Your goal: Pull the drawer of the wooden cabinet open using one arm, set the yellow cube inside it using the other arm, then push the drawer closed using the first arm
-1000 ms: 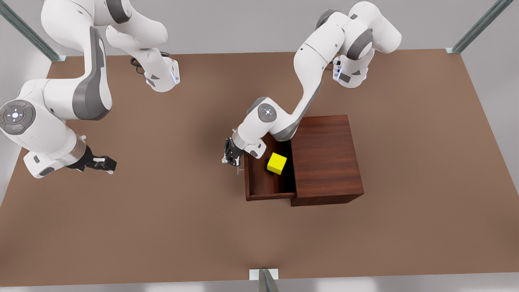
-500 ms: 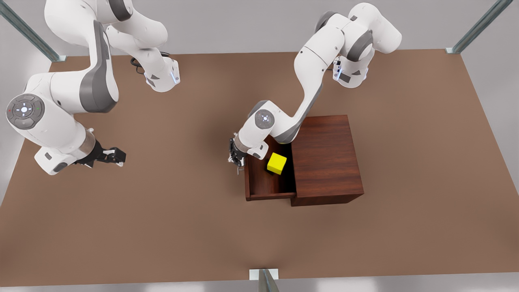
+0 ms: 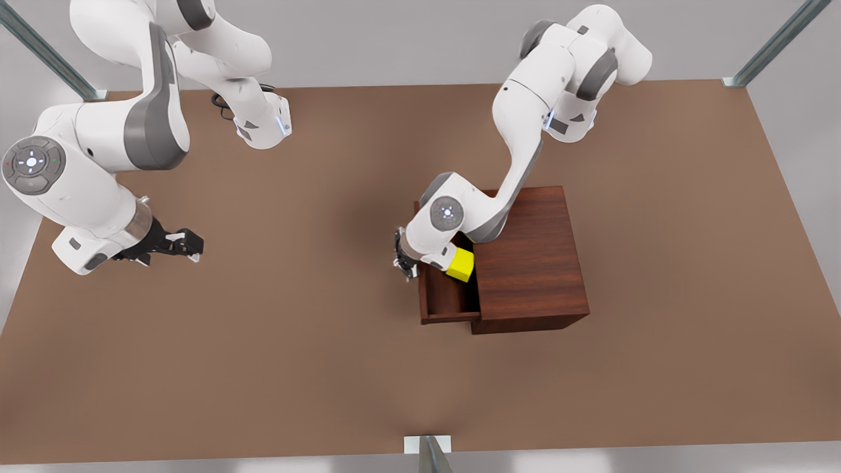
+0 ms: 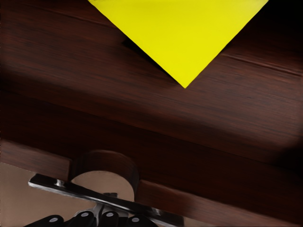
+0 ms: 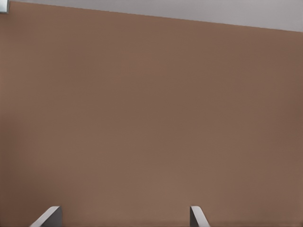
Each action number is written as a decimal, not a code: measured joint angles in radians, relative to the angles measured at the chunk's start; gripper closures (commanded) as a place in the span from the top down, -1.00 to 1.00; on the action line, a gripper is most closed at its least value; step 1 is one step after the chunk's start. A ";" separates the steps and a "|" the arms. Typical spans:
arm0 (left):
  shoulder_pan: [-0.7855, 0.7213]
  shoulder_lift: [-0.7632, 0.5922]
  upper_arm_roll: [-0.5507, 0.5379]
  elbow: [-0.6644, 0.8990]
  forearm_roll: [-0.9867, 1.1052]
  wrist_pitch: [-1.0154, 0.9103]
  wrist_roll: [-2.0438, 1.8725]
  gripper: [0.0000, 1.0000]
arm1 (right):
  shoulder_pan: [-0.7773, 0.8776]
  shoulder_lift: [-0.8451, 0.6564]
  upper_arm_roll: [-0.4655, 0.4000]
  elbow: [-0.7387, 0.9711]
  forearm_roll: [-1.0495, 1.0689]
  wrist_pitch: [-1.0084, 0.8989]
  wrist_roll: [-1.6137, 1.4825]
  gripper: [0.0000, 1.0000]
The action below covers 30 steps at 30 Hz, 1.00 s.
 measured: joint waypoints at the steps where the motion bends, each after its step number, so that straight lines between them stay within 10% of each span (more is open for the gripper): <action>1: 0.007 -0.004 0.000 0.000 -0.001 -0.017 0.010 -0.57 | 0.000 0.001 0.000 0.000 0.000 -0.001 -0.001 1.00; 30: 0.188 -0.066 0.013 0.001 -0.002 -0.443 0.347 -0.57 | -0.001 0.003 -0.002 0.000 0.002 -0.004 -0.016 1.00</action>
